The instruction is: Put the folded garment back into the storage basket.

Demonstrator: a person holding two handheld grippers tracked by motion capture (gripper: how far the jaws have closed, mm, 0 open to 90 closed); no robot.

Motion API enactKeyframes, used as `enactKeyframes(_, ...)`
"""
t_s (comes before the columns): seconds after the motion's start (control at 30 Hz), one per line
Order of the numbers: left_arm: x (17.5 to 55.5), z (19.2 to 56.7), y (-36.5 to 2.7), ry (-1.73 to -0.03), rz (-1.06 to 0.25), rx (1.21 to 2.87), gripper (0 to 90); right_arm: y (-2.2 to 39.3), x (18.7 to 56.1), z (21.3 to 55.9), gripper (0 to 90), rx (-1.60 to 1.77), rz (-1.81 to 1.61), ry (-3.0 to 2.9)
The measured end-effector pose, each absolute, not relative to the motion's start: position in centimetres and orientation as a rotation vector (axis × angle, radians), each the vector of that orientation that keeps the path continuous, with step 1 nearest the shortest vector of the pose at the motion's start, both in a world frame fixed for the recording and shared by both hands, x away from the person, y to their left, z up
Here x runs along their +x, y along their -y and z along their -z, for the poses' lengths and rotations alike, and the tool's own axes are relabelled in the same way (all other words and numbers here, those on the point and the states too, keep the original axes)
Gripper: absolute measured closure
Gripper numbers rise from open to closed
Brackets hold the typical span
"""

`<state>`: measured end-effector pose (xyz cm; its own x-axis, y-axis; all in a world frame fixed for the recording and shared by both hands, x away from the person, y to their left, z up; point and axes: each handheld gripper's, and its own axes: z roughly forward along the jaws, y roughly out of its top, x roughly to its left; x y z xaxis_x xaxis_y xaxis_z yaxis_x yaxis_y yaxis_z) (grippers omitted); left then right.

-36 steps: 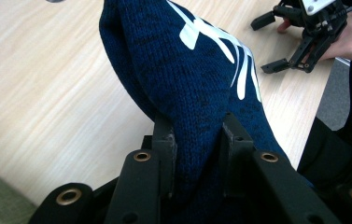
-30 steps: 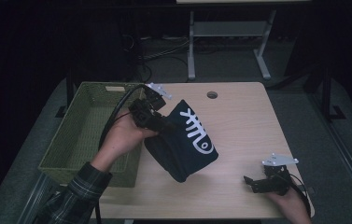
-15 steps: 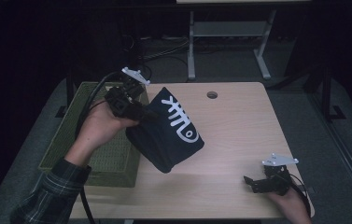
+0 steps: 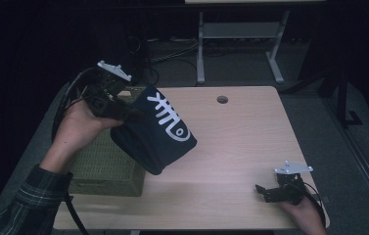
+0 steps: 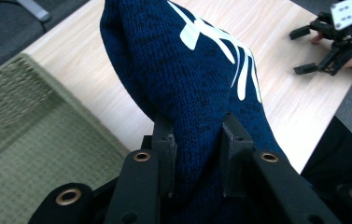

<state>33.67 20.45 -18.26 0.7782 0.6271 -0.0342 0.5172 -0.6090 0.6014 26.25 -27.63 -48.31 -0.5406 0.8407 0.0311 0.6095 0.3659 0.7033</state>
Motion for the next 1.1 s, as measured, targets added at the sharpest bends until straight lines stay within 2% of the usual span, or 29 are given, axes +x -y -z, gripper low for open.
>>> enactKeyframes(0.47,33.2,16.6,-26.1,-0.984,-0.305,2.288,72.1,27.6,26.3,48.3,1.9,1.275,-0.970,-2.297)
enactKeyframes(1.1,33.6,18.7,-32.4,-1.192,-0.335,2.197,72.1,27.6,26.3,48.3,1.9,1.275,-0.968,-2.297)
